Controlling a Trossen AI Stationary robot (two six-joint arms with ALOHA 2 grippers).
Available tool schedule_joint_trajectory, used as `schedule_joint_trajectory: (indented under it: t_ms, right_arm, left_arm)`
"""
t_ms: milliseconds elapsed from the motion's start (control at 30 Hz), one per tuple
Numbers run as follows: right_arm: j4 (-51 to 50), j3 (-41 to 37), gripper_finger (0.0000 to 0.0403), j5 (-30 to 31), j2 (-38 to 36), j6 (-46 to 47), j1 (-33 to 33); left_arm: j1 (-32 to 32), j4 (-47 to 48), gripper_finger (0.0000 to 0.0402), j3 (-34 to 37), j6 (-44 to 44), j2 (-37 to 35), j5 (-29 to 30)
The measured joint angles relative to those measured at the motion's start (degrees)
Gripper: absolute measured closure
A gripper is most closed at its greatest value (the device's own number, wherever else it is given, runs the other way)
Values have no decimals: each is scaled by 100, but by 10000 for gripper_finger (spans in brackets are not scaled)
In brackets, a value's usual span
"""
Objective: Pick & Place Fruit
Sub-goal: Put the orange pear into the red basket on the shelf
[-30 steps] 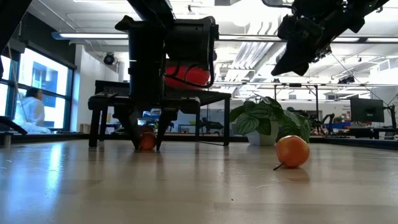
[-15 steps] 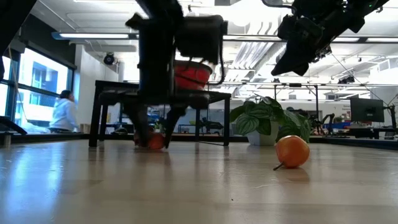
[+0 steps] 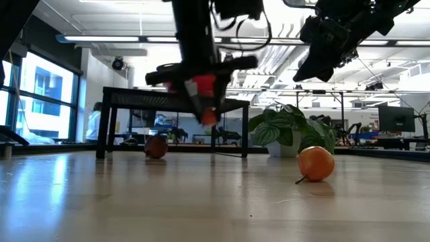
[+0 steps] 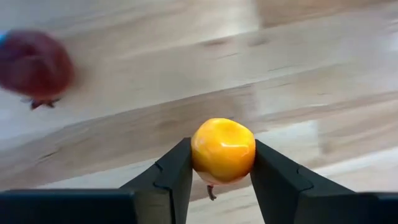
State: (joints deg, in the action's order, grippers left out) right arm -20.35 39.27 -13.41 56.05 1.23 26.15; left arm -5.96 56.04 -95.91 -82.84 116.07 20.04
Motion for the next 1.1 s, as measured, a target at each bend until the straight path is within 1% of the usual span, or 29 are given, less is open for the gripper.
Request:
schedule_joint_trajectory:
  t_ms: [133,267,433,667,833,967,1100]
  right_arm:
    - [1,0,401,0,0,-3,-1]
    - [1,0,401,0,0,-82,0]
    - [0,0,401,0,0,-107,0]
    - [-1,0,401,0,0,-107,-2]
    - [0,0,401,0,0,-109,0]
    - [1,0,401,0,0,-109,0]
    - [1,0,401,0,0,-109,0]
  left_arm:
    - [0,6,265,-373,279,-7,93]
    - [0,73,265,-859,746,-9,162]
    - [70,117,265,-1634,1590,-11,324]
    - [162,137,265,-2798,2934,-28,797]
    - [374,480,265,-3519,3590,-28,913]
    - [610,765,265,-3871,3936,-29,964]
    - [891,869,265,-3911,4204,-31,968]
